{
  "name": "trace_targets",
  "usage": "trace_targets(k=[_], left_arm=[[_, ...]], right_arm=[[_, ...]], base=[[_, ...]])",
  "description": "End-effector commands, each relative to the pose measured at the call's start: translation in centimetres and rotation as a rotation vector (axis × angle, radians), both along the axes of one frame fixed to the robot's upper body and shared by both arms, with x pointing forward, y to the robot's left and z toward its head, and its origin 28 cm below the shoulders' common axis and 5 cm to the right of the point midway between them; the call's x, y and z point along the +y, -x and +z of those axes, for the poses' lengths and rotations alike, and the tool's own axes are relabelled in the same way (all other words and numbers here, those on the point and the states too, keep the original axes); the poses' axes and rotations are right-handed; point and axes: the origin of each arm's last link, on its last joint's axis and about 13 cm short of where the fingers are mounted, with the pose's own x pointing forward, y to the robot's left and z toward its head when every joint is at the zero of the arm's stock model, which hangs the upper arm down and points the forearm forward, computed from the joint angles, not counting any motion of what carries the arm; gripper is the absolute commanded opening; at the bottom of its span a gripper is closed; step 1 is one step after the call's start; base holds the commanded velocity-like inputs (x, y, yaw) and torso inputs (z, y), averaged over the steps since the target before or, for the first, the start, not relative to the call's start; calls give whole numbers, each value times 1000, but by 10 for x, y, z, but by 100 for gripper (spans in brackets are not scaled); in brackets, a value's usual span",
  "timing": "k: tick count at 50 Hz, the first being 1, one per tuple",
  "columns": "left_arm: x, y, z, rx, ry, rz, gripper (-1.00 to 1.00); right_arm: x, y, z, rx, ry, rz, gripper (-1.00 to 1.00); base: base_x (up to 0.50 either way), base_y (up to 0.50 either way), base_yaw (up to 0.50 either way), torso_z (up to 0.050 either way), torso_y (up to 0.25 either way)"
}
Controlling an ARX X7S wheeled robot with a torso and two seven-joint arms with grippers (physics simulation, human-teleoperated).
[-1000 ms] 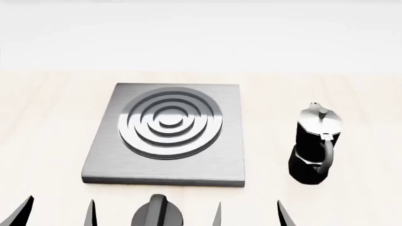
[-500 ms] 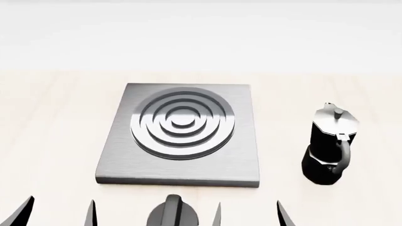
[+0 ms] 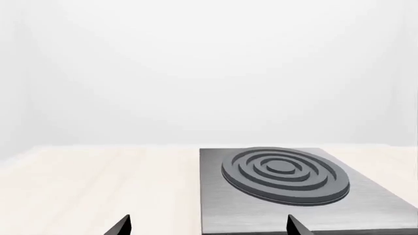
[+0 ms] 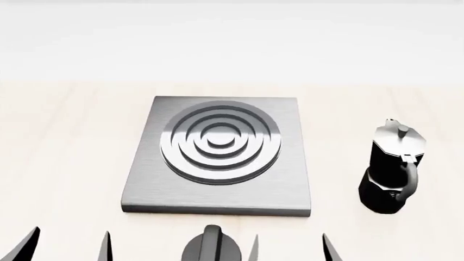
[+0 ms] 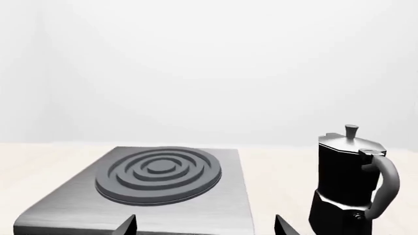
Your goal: Put the moka pot on the stove.
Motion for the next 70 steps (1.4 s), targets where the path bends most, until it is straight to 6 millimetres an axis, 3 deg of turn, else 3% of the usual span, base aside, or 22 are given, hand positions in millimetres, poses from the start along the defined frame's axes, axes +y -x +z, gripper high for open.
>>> trace_targets(k=[1, 12, 21, 47, 70], left_arm=[[0, 0, -1, 7, 5, -1, 100], [-1, 0, -6, 31, -14, 2, 100], [-1, 0, -8, 35, -15, -4, 100], [0, 0, -8, 33, -10, 1, 100], [2, 0, -8, 34, -9, 2, 100]], right_arm=[[-2, 0, -3, 12, -11, -16, 100], [-5, -1, -15, 15, 13, -35, 100], [-7, -6, -12, 23, 51, -5, 100], [-50, -57, 38, 9, 121, -74, 100], [-81, -61, 66, -1, 211, -222, 100]], base=[[0, 0, 0, 0, 0], [0, 0, 0, 0, 0], [0, 0, 0, 0, 0], [0, 0, 0, 0, 0], [0, 0, 0, 0, 0]])
